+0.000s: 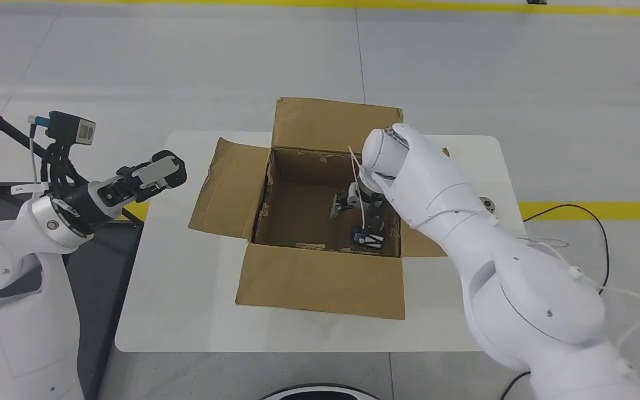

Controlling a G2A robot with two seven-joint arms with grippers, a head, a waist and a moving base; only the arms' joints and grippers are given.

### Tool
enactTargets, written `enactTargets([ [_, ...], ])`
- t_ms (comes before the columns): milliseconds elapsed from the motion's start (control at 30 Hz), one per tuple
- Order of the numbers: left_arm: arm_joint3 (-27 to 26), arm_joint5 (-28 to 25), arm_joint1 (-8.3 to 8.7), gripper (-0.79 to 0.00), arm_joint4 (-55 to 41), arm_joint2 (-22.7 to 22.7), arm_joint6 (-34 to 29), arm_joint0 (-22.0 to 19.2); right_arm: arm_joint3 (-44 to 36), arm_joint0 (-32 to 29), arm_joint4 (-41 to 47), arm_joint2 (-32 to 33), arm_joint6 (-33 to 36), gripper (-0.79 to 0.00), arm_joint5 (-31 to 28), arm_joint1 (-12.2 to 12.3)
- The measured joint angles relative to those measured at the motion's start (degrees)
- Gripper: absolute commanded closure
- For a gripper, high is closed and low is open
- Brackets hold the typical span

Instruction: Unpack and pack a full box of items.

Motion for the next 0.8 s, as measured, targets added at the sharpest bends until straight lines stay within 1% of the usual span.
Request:
enactTargets([
  [67, 0.0, 0.0, 0.0, -0.785, 0.0, 0.0, 0.0, 0.0, -0.18, -0.02, 0.0, 0.0, -0.24, -0.785, 0.01, 0.0],
  [233, 0.0, 0.0, 0.0, -0.785, 0.0, 0.0, 0.0, 0.0, -0.06, -0.73, 0.0, 0.0, 0.42, -0.773, -0.17, -0.03],
  [467, 0.0, 0.0, 0.0, -0.785, 0.0, 0.0, 0.0, 0.0, 0.44, -1.3, 0.0, 0.0, 1.26, -0.782, -0.44, -0.16],
  [600, 0.0, 0.0, 0.0, -0.785, 0.0, 0.0, 0.0, 0.0, 0.7, -1.38, 0.0, 0.0, 1.71, -0.767, -0.5, -0.22],
  [800, 0.0, 0.0, 0.0, -0.785, 0.0, 0.0, 0.0, 0.0, 0.84, -1.67, 0.0, 0.0, 2.6, -0.711, -0.68, -0.35],
])
